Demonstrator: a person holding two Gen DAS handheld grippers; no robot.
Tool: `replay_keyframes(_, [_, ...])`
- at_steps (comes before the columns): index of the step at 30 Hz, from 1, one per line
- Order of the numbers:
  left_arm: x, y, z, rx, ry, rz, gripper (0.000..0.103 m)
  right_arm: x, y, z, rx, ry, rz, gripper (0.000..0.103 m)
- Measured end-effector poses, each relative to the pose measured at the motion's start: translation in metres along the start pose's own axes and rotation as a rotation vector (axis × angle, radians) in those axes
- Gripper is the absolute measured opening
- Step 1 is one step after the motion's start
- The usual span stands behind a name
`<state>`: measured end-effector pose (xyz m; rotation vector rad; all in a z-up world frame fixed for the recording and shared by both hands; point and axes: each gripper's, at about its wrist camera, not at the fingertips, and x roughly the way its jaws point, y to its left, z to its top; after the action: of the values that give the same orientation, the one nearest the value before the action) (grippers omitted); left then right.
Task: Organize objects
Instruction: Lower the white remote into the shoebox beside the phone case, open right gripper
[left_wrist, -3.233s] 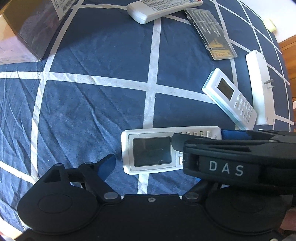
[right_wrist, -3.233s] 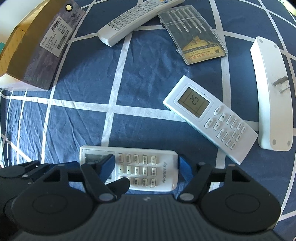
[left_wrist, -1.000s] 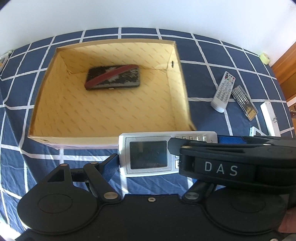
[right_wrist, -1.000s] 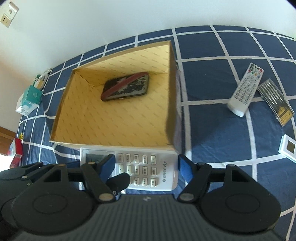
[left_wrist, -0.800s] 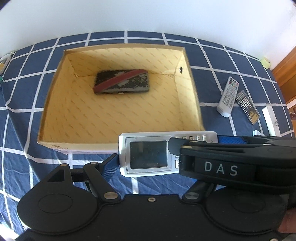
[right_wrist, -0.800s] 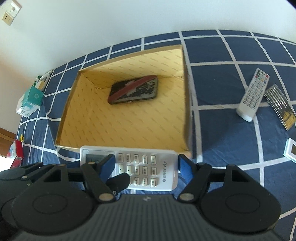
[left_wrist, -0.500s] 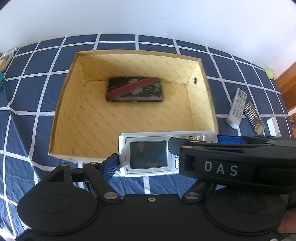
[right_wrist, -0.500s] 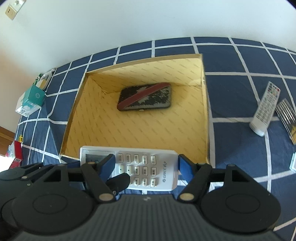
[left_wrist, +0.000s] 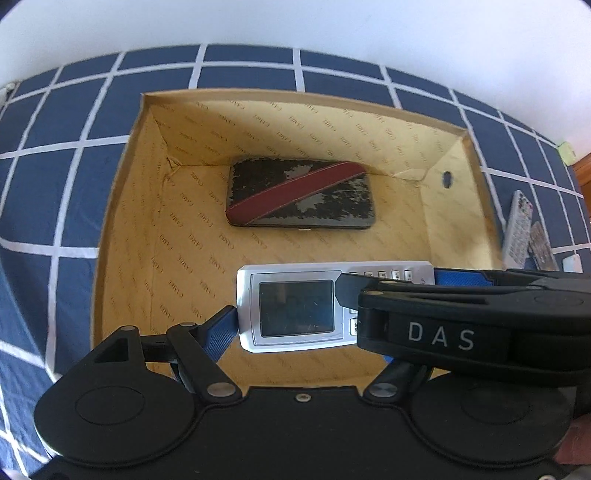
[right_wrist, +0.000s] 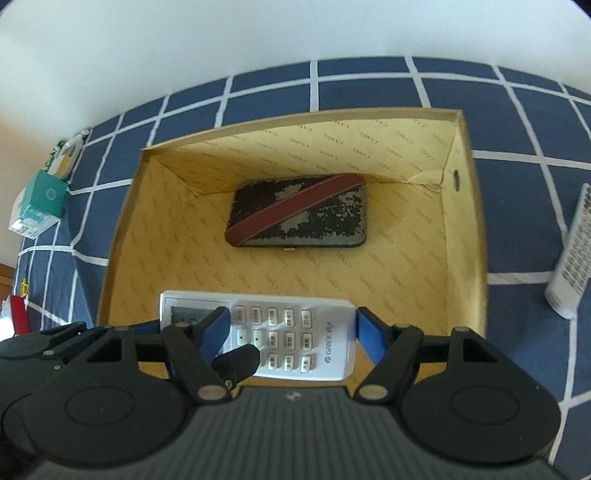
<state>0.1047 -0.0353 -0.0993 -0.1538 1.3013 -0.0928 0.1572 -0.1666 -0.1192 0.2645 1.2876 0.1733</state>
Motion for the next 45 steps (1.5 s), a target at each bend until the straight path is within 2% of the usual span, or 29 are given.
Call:
replay_keyframes(10, [0.053,0.016,0.027,-0.004,0.073,-0.022,0.075,0.054,-0.011,0.026,0.027,0.074,-0.022,0.073])
replay_keyframes(17, [0.075,0.022,0.040,-0.004,0.109,-0.040,0.075,0.073,-0.019,0.036,0.049,0.100,-0.039,0.073])
replay_keyframes(26, [0.088,0.030,0.045,-0.008,0.140,-0.053,0.075,0.088,-0.020,0.040,0.058,0.132,-0.052,0.073])
replay_keyframes(45, [0.094,0.034,0.054,-0.010,0.154,-0.061,0.077,0.094,-0.021,0.045,0.069,0.136,-0.055,0.075])
